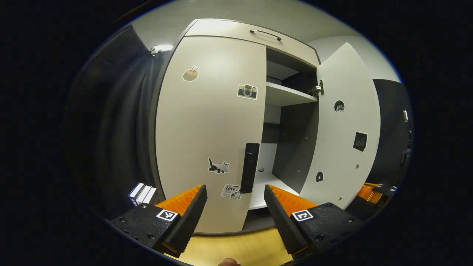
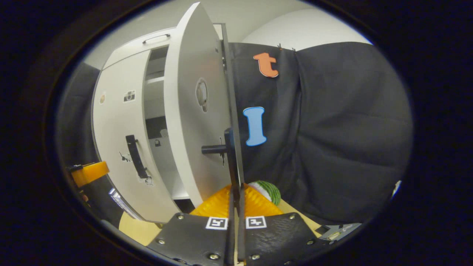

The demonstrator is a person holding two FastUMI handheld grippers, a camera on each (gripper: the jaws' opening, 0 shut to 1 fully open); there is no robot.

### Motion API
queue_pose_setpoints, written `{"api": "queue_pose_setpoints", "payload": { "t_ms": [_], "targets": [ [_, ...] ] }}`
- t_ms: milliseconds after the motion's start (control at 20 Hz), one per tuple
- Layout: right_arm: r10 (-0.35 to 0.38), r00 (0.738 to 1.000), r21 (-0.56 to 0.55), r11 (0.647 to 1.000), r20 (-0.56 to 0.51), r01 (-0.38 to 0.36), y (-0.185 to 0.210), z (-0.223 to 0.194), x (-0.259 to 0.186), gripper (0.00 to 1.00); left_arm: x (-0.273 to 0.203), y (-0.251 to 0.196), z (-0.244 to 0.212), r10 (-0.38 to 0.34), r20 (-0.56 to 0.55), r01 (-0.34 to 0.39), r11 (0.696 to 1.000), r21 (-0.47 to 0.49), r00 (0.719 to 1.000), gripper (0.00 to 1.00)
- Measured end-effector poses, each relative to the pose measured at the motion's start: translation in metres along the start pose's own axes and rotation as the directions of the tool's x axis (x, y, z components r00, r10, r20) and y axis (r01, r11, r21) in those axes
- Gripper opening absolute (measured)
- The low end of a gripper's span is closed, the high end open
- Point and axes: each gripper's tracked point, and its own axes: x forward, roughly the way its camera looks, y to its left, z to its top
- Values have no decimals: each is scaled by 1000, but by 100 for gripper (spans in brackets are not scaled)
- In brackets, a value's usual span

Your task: Open the right door of the double-door shoe cabinet with the right hand, and open the left door with the left hand.

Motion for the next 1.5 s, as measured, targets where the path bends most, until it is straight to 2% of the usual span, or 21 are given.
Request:
{"api": "queue_pose_setpoints", "payload": {
  "t_ms": [200,250,800,1000,1200,1500],
  "targets": [
    [-59,998,-12,998,18,59,-27,10,2,4,4,-6,0,-2,2,2,1000,1,1000,96],
    [-58,998,-17,998,21,58,-34,10,0,0,5,-8,0,-3,2,3,1000,-1,1000,96],
    [2,1000,-12,1000,1,-2,-41,12,7,1,21,-23,-2,-10,-1,10,1000,2,1000,96],
    [-60,998,-9,998,36,61,-69,23,-3,1,35,-22,-1,-2,4,2,1000,7,1000,96],
    [-22,997,79,997,68,17,-68,36,-13,1,54,-20,-4,12,-4,-12,1000,11,1000,96],
    [-39,996,79,996,81,33,-82,38,-22,1,91,-8,-18,72,-30,-72,997,22,997,96]
  ]
}}
